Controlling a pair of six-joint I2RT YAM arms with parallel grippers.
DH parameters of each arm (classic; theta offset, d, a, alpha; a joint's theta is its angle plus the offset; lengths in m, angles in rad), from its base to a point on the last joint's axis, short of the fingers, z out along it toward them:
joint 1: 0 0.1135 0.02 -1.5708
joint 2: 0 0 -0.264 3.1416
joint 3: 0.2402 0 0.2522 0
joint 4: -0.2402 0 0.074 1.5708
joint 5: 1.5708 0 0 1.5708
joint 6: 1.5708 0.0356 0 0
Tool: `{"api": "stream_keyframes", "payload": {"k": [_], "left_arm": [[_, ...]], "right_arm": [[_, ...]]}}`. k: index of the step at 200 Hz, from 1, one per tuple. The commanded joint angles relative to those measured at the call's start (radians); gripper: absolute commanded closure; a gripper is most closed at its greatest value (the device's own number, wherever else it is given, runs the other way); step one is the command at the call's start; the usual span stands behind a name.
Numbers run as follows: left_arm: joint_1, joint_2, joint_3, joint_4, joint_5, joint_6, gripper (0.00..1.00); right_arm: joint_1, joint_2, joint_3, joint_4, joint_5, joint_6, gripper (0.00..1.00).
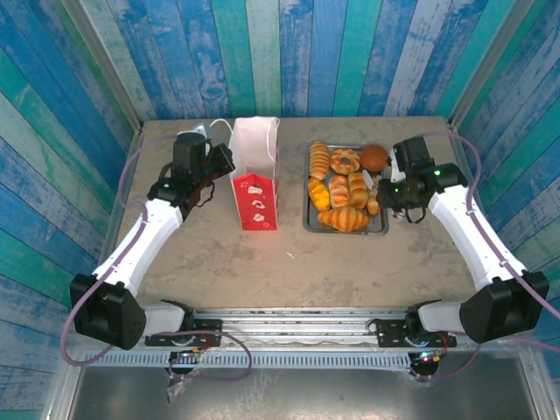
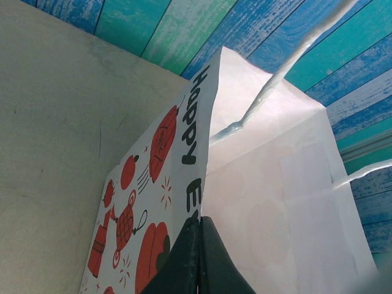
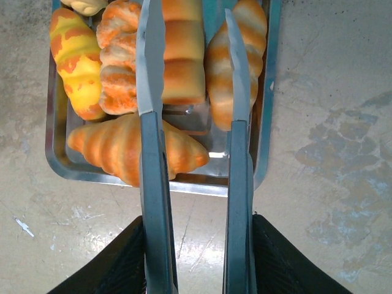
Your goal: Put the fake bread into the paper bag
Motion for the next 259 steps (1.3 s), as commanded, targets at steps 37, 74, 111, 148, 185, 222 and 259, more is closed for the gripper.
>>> {"api": "stream_keyframes", "payload": {"k": [37, 74, 111, 148, 185, 222, 259], "left_arm": [[-0.004, -0.061, -0.009, 0.013, -0.015, 0.017, 1.0], [-0.004, -0.061, -0.013, 0.015, -0.015, 0.018, 1.0], [-0.004, -0.061, -0.015, 0.014, -0.015, 0.018, 1.0], [-0.004, -0.065, -0.015, 0.011, -0.02, 0.022, 1.0], [-0.005, -0.068, -0.018, 0.011, -0.024, 0.024, 1.0], [-0.004, -0.07, -0.021, 0.012, -0.023, 0.023, 1.0], [-0.004, -0.071, -0.025, 0.014, -0.021, 0.019, 1.0]], "right_arm": [[0.006, 0.006, -0.011, 0.026, -0.006, -0.003, 0.54], [0.008, 0.021, -0.008, 0.035, -0.013, -0.003, 0.53], [0.009, 0.041, 0.006, 0.037, -0.007, -0.005, 0.52], [0.011, 0.066, 0.021, 0.035, 0.0, -0.008, 0.5], [0.02, 0.094, 0.034, 0.039, -0.014, -0.014, 0.49], [0.031, 0.115, 0.045, 0.042, -0.016, -0.017, 0.48], [0.038, 0.133, 0.051, 0.041, -0.012, -0.018, 0.48]]}}
